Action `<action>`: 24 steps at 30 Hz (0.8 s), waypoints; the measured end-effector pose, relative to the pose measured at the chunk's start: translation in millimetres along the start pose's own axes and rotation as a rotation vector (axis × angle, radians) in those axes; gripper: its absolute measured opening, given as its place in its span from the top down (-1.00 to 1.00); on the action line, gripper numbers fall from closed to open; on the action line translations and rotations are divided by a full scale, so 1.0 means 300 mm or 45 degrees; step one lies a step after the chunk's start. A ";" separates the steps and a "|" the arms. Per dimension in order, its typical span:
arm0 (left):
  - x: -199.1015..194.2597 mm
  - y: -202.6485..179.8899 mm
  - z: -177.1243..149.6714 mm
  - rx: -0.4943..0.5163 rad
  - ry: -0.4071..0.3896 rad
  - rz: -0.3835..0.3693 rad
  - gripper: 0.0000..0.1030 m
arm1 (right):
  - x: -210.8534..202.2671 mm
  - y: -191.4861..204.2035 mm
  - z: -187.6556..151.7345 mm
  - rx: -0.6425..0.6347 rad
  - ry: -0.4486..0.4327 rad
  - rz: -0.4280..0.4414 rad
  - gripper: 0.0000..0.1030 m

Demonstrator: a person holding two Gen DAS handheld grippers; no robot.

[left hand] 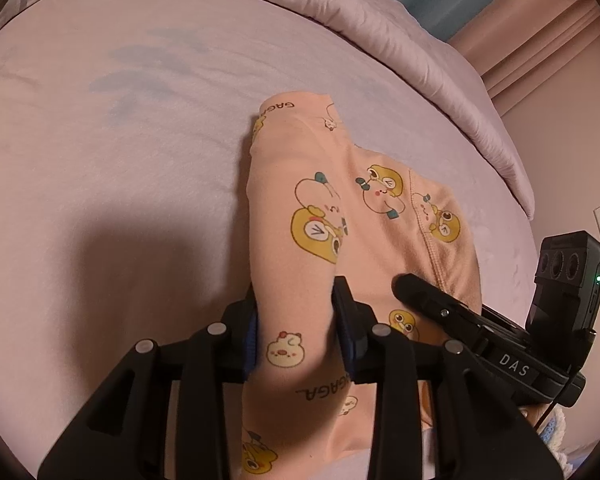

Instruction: Fold small clothes

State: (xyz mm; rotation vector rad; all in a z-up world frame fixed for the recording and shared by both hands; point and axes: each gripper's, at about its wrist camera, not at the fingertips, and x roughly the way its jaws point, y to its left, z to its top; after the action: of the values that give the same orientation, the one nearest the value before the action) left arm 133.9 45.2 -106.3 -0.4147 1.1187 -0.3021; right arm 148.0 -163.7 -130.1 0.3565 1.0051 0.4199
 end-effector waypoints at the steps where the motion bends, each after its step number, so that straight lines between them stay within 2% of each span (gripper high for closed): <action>1: 0.000 0.000 0.000 -0.001 -0.001 0.002 0.32 | 0.000 -0.002 -0.001 0.005 0.003 0.000 0.45; 11: -0.016 0.002 -0.018 -0.003 -0.016 0.025 0.29 | -0.021 -0.029 -0.018 0.042 0.011 -0.005 0.28; 24: -0.063 0.013 -0.058 -0.009 -0.038 0.049 0.29 | -0.056 -0.047 -0.047 0.075 0.013 -0.014 0.22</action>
State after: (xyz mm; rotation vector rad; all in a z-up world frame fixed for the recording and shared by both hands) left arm 110.4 53.9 -99.5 -0.4027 1.0978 -0.2575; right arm 130.3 -182.7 -131.5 0.4020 1.0308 0.3827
